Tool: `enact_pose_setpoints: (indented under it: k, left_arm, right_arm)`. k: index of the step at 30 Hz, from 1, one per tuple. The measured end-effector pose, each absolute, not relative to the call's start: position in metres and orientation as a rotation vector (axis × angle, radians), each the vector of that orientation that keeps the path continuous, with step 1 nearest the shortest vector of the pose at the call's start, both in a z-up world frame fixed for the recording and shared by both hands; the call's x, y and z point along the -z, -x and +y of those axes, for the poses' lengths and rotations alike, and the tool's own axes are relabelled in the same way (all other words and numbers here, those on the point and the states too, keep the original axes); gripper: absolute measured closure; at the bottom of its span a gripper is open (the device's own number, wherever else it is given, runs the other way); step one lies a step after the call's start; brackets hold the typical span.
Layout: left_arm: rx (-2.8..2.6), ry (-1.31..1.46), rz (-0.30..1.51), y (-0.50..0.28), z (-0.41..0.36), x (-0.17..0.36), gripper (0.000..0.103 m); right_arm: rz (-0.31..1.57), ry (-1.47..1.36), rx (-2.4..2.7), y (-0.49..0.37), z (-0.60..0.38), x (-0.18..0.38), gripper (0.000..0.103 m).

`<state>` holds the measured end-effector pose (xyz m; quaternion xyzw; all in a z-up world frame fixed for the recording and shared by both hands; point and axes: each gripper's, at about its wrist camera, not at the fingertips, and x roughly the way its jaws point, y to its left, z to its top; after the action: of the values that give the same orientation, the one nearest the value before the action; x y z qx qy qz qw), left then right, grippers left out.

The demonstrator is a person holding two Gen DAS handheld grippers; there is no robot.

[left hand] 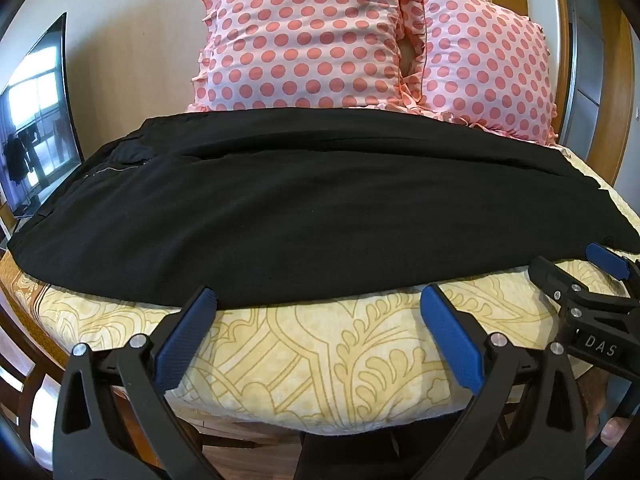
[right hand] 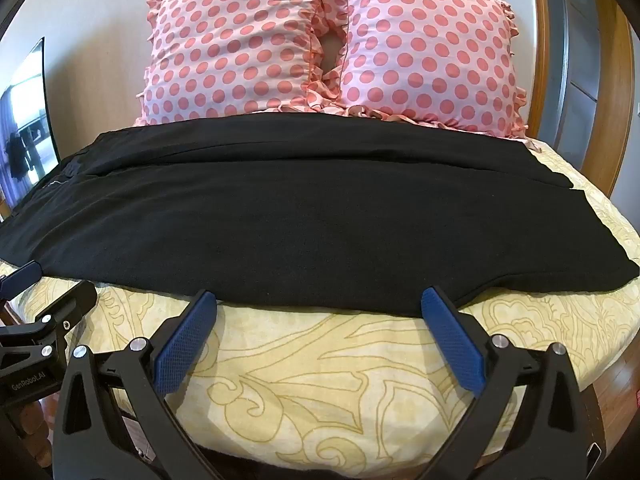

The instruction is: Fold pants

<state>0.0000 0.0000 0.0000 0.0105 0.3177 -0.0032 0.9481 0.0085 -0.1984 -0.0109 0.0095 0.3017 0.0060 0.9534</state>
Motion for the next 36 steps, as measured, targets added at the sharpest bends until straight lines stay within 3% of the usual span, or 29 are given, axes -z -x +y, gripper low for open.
enact_pose_setpoints:
  k: [36]
  left_arm:
    - [0.006,-0.023,0.64,0.0002,-0.0001,-0.0001,0.002]
  right_arm:
    - [0.601,-0.02,-0.011,-0.0071,-0.1989,0.0131,0.001]
